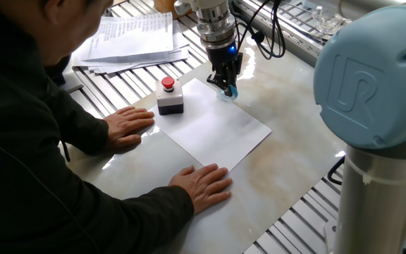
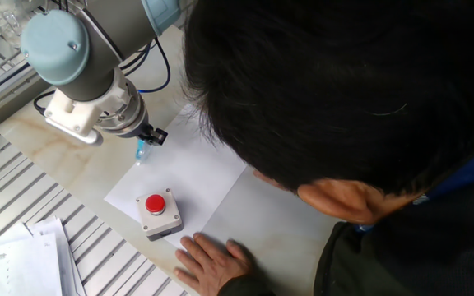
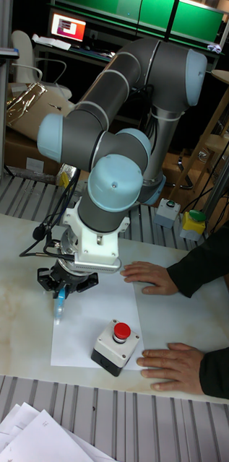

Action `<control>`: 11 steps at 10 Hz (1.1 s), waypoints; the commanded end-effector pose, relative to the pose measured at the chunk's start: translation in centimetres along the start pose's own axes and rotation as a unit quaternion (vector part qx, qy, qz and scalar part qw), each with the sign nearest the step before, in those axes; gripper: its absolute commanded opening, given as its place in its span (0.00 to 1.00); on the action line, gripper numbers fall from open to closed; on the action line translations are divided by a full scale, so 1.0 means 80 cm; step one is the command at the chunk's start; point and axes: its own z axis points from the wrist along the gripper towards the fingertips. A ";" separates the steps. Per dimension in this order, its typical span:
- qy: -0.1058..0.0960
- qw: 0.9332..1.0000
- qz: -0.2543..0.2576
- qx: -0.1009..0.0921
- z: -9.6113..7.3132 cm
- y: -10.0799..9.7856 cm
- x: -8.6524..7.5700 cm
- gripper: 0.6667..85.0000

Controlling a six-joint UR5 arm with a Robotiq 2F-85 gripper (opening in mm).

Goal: Use the correction tape on paper

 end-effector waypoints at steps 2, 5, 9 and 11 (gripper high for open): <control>0.000 1.000 0.002 -0.005 0.002 0.001 -0.002 0.01; 0.001 1.000 0.003 -0.009 0.004 0.004 -0.003 0.01; 0.007 1.000 0.001 -0.009 0.004 0.004 0.001 0.01; 0.010 1.000 0.000 -0.011 0.004 0.003 0.004 0.01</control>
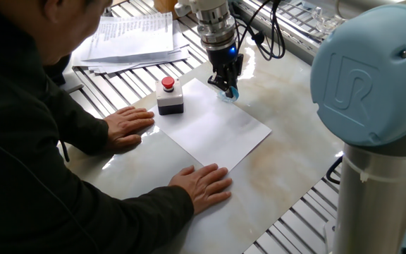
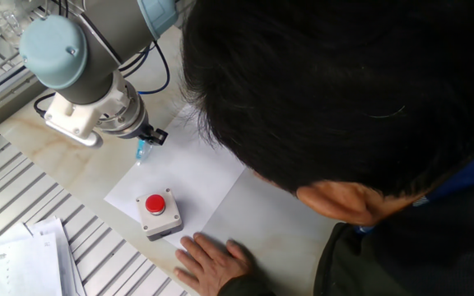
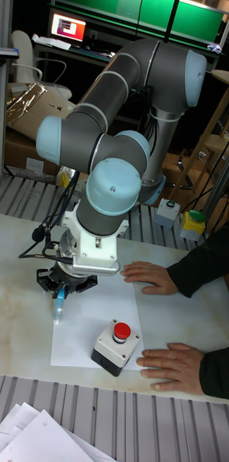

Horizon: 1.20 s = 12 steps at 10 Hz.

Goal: Use the correction tape on paper

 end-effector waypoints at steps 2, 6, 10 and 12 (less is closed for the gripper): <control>0.002 1.000 -0.001 -0.009 0.001 0.001 0.003 0.01; 0.007 1.000 -0.002 -0.007 0.001 -0.001 0.008 0.01; 0.014 1.000 -0.001 -0.004 0.001 -0.001 0.011 0.01; 0.016 1.000 -0.002 -0.003 0.001 -0.002 0.013 0.01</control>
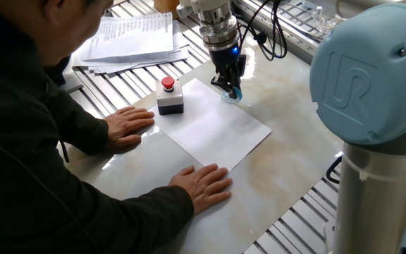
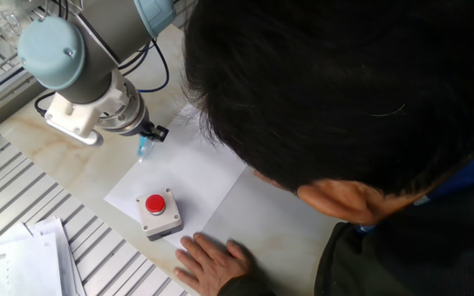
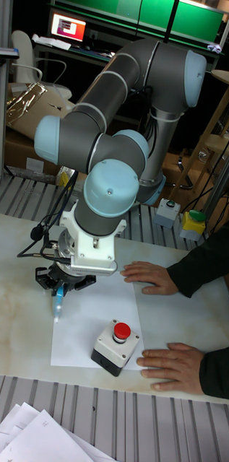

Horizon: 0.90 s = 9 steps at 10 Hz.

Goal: Use the correction tape on paper

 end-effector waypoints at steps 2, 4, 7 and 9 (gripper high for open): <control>0.000 1.000 0.000 -0.006 0.001 0.002 0.002 0.01; 0.001 1.000 0.002 -0.004 -0.002 0.003 0.000 0.01; -0.002 1.000 0.007 -0.006 -0.008 0.008 -0.008 0.01; -0.007 1.000 0.010 -0.003 -0.014 0.011 -0.016 0.01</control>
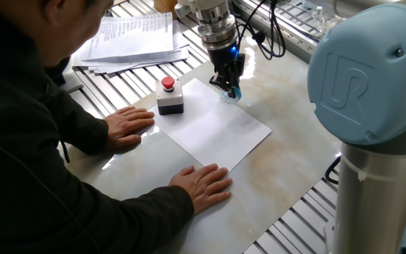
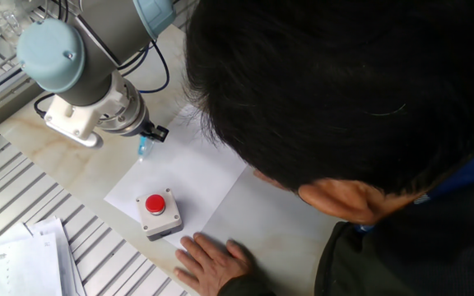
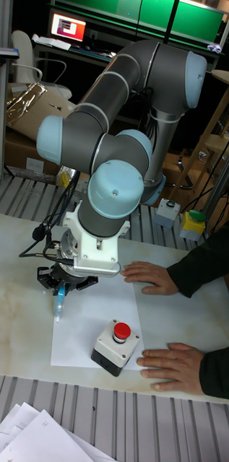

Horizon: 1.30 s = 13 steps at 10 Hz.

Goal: Use the correction tape on paper

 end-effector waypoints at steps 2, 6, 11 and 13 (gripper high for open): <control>-0.012 1.000 0.003 -0.002 -0.007 0.005 -0.014 0.01; -0.013 1.000 -0.004 -0.002 0.001 0.000 -0.015 0.01; -0.002 1.000 -0.005 -0.009 0.004 0.003 -0.006 0.01; 0.002 1.000 -0.007 -0.007 0.004 0.001 -0.003 0.01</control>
